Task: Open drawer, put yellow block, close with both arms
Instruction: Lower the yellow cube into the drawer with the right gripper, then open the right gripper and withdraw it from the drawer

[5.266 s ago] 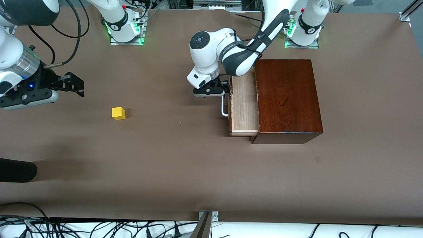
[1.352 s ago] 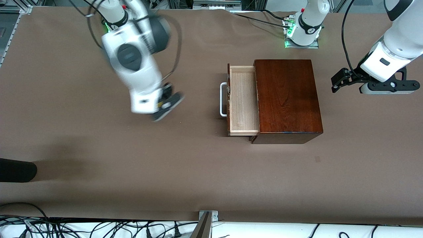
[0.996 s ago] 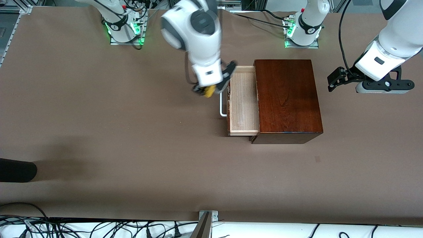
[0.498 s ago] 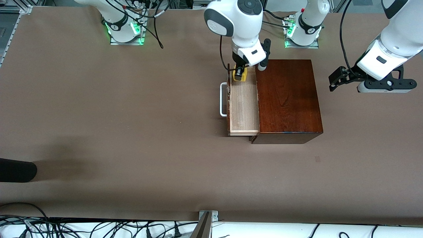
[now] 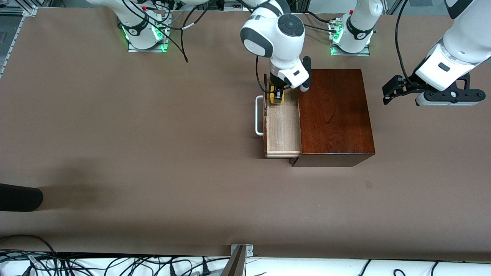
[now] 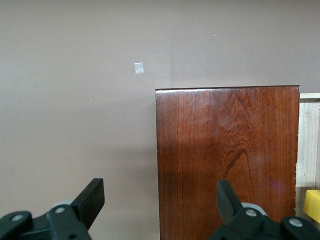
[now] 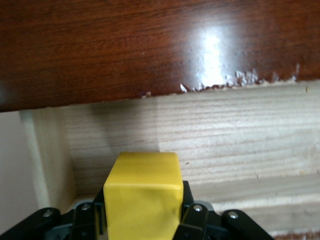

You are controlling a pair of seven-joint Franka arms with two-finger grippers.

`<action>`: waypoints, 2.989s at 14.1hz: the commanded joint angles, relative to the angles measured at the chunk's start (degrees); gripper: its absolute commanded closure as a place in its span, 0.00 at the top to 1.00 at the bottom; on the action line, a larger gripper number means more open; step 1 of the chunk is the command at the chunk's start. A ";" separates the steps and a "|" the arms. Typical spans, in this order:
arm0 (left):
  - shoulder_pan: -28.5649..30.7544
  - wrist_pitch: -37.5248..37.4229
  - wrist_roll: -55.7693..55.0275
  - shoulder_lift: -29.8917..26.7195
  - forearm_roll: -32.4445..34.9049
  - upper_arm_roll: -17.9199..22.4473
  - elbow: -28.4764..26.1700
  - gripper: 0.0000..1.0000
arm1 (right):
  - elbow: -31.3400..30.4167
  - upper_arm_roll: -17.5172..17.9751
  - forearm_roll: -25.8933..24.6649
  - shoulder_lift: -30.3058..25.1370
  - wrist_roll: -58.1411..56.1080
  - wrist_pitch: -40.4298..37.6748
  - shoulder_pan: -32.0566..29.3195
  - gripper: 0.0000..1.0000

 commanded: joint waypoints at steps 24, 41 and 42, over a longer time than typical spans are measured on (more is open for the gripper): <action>-0.12 -2.88 1.01 -0.37 1.31 -0.41 1.48 1.00 | 2.47 -0.83 -6.61 4.18 -2.10 1.69 0.55 1.00; -0.47 -3.76 1.19 -0.46 1.05 -2.25 2.09 1.00 | 1.08 -2.23 7.43 -17.49 5.11 -0.93 -21.58 1.00; -0.56 -4.72 1.19 -0.29 0.96 -2.87 3.05 1.00 | -3.11 -2.32 8.93 -21.79 5.81 -3.12 -23.52 1.00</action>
